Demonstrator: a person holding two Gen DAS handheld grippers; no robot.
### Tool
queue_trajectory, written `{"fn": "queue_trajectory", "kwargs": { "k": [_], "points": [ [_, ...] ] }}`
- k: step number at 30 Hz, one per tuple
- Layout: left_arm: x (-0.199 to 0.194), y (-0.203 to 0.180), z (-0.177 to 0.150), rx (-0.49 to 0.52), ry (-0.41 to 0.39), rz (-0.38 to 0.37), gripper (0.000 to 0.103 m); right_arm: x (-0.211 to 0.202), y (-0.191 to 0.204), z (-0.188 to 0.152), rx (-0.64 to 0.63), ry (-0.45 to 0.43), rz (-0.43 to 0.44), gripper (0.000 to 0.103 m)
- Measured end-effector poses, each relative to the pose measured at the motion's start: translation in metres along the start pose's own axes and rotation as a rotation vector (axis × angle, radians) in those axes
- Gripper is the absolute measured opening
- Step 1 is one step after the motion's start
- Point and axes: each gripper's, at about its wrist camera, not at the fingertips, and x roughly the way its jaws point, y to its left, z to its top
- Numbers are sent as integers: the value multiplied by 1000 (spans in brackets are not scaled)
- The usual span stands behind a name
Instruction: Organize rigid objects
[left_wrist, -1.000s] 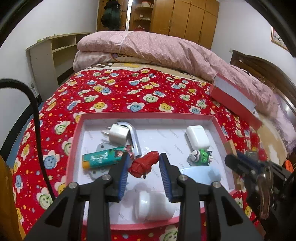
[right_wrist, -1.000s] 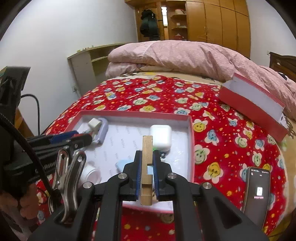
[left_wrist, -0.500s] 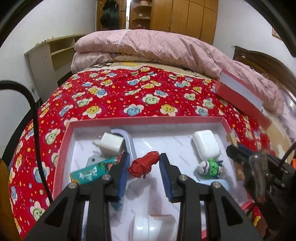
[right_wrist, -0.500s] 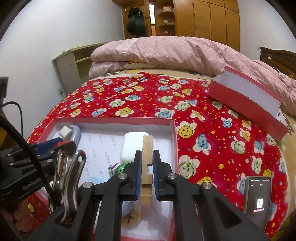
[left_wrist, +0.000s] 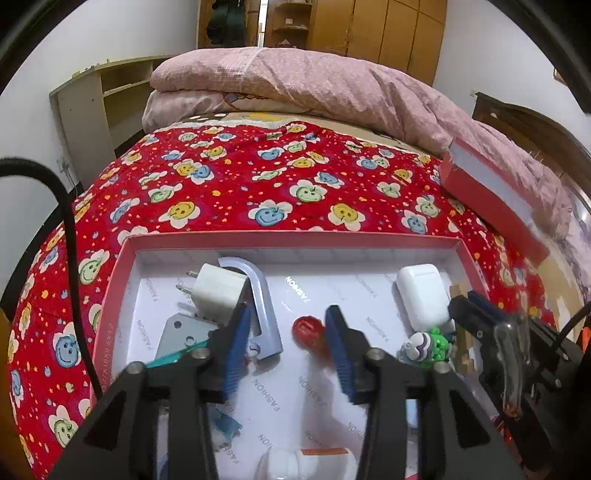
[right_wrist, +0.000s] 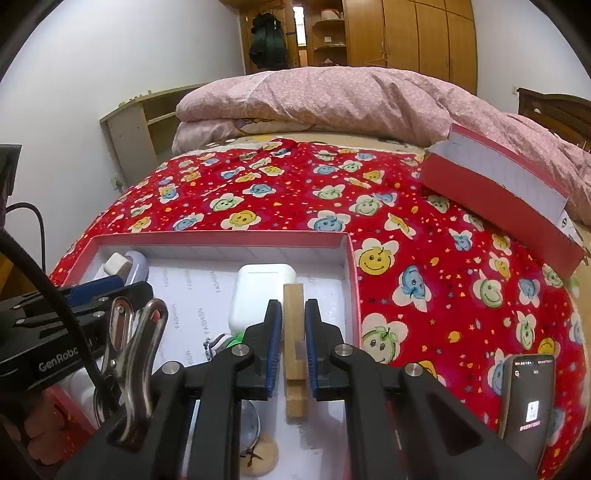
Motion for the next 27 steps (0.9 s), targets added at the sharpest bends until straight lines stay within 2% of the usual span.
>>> {"fn": "queue_trajectory", "kwargs": {
  "k": [2,4,12,27],
  "points": [
    [-3,-2,0,8,-8,6,55,0,1,0,-2,-2,1,23],
    [-5,-4,0,17,-15,16,58,-2,3,0,-5,-8,6,26],
    [-15,-4,1,30,-37,47,60,-11,5,2,-6,-31,17,39],
    [-62,11,-9,20,-82,96,62,-58,27,0,-28,-86,66,47]
  ]
}}
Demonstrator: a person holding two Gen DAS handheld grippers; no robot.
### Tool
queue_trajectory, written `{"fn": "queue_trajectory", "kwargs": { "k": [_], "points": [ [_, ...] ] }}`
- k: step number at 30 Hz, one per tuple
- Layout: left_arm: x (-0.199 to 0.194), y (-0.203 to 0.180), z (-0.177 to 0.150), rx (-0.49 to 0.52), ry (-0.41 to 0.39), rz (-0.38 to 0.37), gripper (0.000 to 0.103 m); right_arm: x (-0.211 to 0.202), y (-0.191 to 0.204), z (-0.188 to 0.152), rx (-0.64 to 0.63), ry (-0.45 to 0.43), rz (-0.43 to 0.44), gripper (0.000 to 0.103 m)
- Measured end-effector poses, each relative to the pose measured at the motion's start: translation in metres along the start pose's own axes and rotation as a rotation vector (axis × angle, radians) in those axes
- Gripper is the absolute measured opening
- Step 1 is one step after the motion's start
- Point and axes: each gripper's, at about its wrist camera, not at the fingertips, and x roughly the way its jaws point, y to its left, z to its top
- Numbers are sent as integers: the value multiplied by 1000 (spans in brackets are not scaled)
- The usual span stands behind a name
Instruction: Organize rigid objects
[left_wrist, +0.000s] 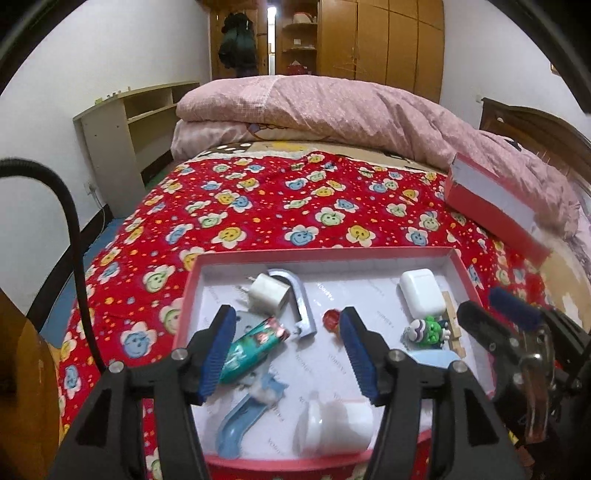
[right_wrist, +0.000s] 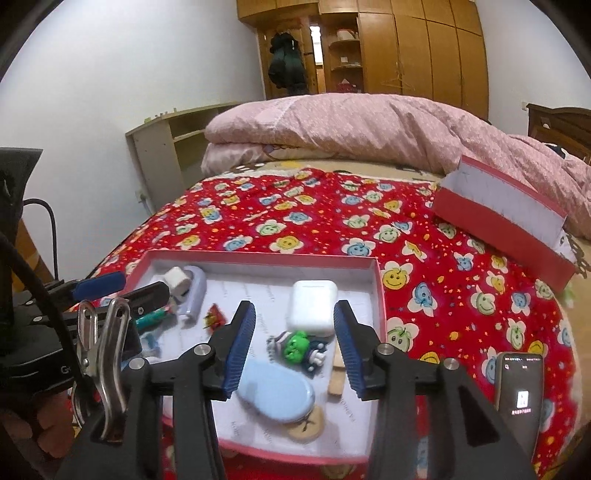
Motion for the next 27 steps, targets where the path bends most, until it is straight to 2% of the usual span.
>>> {"fn": "queue_trajectory", "kwargs": {
  "k": [15,22,27],
  "points": [
    [-62,30,-32,-51,-11,8,62,-59,30,-18,-7,-28,47,50],
    [-77,35,-63,-51,14,-7,63,-69,38,-47,10,28,38,51],
    [-72,36,-90,-41,57,8,63,-65,38,-71,16,80,14,51]
  ]
}}
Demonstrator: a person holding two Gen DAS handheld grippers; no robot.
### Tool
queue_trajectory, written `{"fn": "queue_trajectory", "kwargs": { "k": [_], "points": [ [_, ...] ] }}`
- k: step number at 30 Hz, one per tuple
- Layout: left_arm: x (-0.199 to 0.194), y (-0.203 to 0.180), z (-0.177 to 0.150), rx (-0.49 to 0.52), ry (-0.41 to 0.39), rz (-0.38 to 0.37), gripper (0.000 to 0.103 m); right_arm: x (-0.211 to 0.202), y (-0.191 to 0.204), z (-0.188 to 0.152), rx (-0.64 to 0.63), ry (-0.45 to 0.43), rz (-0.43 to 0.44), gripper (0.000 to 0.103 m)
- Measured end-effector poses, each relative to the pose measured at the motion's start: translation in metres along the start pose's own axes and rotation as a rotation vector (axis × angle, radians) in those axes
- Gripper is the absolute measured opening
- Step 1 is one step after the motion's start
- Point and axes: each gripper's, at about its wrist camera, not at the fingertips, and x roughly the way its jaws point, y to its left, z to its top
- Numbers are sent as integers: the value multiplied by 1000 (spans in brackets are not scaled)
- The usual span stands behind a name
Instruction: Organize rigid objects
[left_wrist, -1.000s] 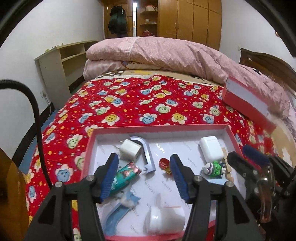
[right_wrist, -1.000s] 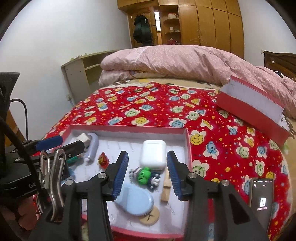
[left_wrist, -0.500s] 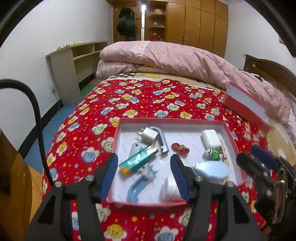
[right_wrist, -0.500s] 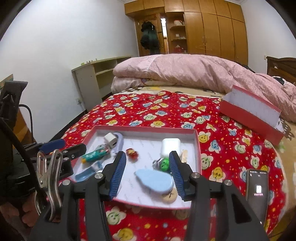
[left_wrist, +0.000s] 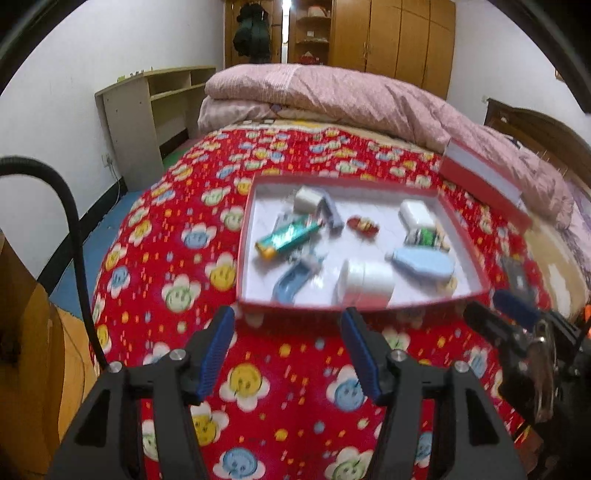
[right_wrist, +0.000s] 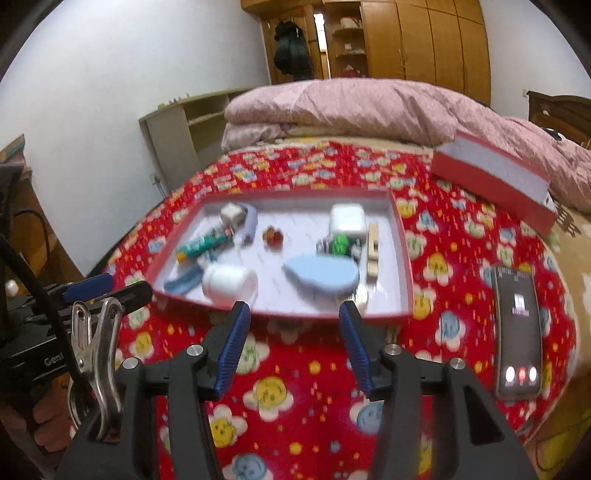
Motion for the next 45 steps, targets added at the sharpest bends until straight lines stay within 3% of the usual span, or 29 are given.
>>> {"fn": "queue_trajectory", "kwargs": {
  "k": [9,17,22,30,45],
  "points": [
    [27,1,-29,21,41,17,63,23,0,-33,12,77,-45,51],
    [52,0,-39,5,83,8,63,38,-3,-40,12,86,-90,51],
    [54,-2,-41,20,58,19,68,46,-4,-47,18,98,-98,52],
    [55,-2,-42,25,36,20,73,48,5,-51,-19,77,-120,62],
    [55,-3,-44,31,27,16,77,49,7,-53,-31,68,-135,64]
  ]
}}
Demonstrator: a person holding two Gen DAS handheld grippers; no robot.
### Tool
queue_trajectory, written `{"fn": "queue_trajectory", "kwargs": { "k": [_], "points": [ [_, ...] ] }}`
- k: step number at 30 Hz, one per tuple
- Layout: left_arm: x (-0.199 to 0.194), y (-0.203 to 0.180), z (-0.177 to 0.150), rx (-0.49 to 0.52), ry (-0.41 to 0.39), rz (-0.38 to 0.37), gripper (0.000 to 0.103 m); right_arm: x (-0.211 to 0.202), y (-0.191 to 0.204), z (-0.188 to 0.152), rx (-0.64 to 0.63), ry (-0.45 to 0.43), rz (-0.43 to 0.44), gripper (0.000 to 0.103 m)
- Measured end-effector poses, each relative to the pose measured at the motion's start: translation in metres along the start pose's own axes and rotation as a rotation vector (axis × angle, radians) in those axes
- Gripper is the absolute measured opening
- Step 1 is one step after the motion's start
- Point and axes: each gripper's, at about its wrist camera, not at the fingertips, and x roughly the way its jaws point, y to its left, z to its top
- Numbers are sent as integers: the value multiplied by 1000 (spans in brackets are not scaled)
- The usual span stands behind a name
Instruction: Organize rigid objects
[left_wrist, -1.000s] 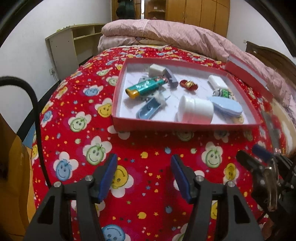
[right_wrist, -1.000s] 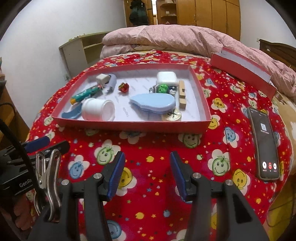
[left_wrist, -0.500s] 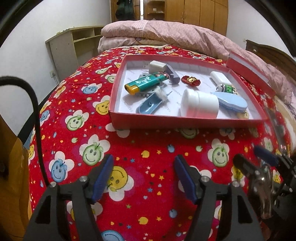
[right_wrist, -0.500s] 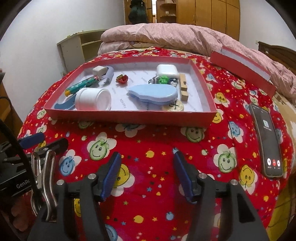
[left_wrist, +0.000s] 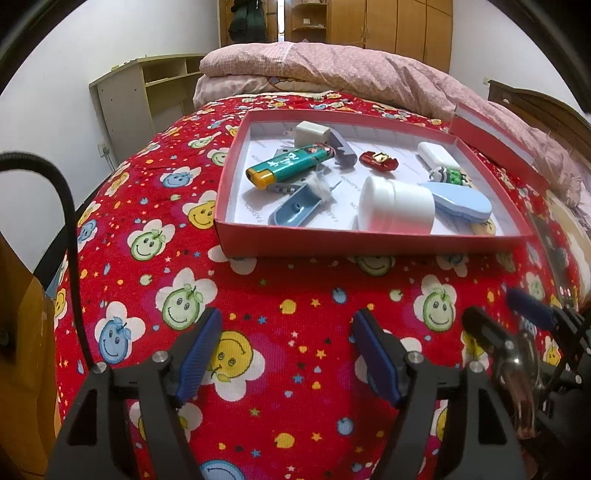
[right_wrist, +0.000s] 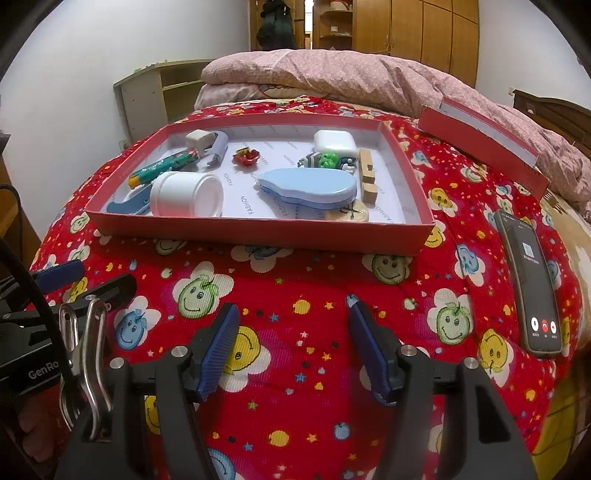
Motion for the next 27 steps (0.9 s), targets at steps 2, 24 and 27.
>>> {"fn": "queue_trajectory", "kwargs": {
  "k": [2,24,27],
  "points": [
    [0,0,0,0,1,0,77,0,0,0,0,0,0,64],
    [1,0,-1,-1,3,-1,79,0,0,0,0,-2,0,64],
    [1,1,0,-1,3,-1,79,0,0,0,0,-1,0,64]
  ]
}}
